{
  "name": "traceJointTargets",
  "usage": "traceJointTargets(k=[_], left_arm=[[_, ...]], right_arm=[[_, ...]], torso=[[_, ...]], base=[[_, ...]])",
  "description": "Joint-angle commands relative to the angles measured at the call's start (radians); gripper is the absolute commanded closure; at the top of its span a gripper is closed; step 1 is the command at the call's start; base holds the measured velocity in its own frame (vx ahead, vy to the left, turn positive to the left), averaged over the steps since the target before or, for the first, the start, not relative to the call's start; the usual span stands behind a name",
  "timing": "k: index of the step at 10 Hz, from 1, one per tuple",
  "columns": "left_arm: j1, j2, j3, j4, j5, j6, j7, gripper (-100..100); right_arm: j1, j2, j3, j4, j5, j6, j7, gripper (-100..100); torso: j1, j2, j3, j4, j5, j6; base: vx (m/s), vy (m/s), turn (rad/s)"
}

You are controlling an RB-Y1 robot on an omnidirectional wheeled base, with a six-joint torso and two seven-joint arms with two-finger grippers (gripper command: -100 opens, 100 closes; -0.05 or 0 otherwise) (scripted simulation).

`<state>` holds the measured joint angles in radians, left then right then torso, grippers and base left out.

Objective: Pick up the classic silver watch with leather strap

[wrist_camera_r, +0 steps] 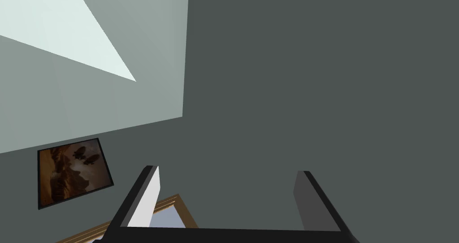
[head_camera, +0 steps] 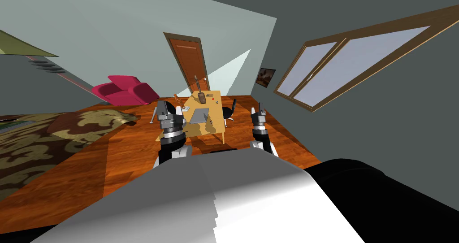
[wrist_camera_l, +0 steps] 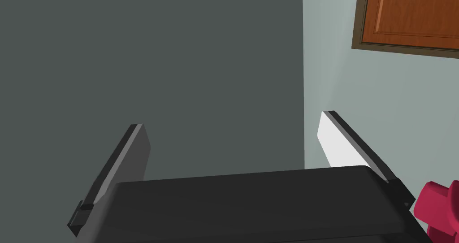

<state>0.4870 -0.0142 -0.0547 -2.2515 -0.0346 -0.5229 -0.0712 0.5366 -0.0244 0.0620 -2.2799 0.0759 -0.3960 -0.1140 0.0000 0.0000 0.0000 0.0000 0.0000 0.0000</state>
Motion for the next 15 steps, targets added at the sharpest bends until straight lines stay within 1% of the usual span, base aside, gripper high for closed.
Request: traceJointTargets(k=[1, 4, 5, 7, 9, 10, 11, 14, 15], left_arm=[[-0.008, 0.030, -0.003, 0.016, -0.001, 0.008, 0.000, -100], [-0.039, 0.097, -0.012, 0.077, -0.007, 0.040, 0.002, -100], [-0.039, 0.097, -0.012, 0.077, -0.007, 0.040, 0.002, -100], [-0.070, 0.138, -0.022, 0.135, -0.013, 0.071, 0.003, -100], [-0.109, 0.177, -0.034, 0.208, -0.022, 0.110, 0.005, -100], [-0.131, 0.196, -0.041, 0.235, -0.027, 0.132, 0.006, -100], [-0.131, 0.196, -0.041, 0.249, -0.027, 0.132, 0.006, -100], [-0.202, 0.252, -0.065, 0.360, -0.044, 0.203, 0.008, -100], [-0.202, 0.252, -0.065, 0.378, -0.044, 0.203, 0.008, -100]], right_arm=[[0.000, 0.000, 0.000, 0.000, 0.000, 0.000, 0.000, 0], [0.000, 0.000, 0.000, 0.000, 0.000, 0.000, 0.000, 0], [0.000, 0.000, 0.000, 0.000, 0.000, 0.000, 0.000, 0], [0.000, 0.000, 0.000, 0.000, 0.000, 0.000, 0.000, 0], [0.000, 0.000, 0.000, 0.000, 0.000, 0.000, 0.000, 0], [0.000, 0.000, 0.000, 0.000, 0.000, 0.000, 0.000, 0], [0.000, 0.000, 0.000, 0.000, 0.000, 0.000, 0.000, 0], [0.000, 0.000, 0.000, 0.000, 0.000, 0.000, 0.000, 0], [0.000, 0.000, 0.000, 0.000, 0.000, 0.000, 0.000, 0]], torso=[[0.000, 0.000, 0.000, 0.000, 0.000, 0.000], [0.001, -0.001, 0.000, 0.000, 0.000, 0.000], [0.001, -0.001, 0.000, 0.000, 0.000, 0.000], [0.001, -0.001, 0.000, 0.000, 0.000, 0.000], [0.001, -0.001, -0.001, 0.000, 0.000, 0.000], [0.002, -0.001, -0.001, 0.000, 0.000, 0.000], [0.002, -0.002, -0.001, 0.000, 0.000, 0.000], [0.002, -0.002, -0.001, 0.000, 0.000, 0.000], [0.002, -0.002, -0.001, 0.000, 0.000, 0.000]], base=[[0.002, 0.001, -0.026], [0.007, 0.008, -0.046], [0.007, 0.009, -0.010], [0.008, 0.009, -0.049], [0.015, 0.020, -0.072], [0.020, 0.025, -0.067], [0.012, 0.017, -0.021], [0.014, 0.021, -0.069], [0.012, 0.019, -0.026]])
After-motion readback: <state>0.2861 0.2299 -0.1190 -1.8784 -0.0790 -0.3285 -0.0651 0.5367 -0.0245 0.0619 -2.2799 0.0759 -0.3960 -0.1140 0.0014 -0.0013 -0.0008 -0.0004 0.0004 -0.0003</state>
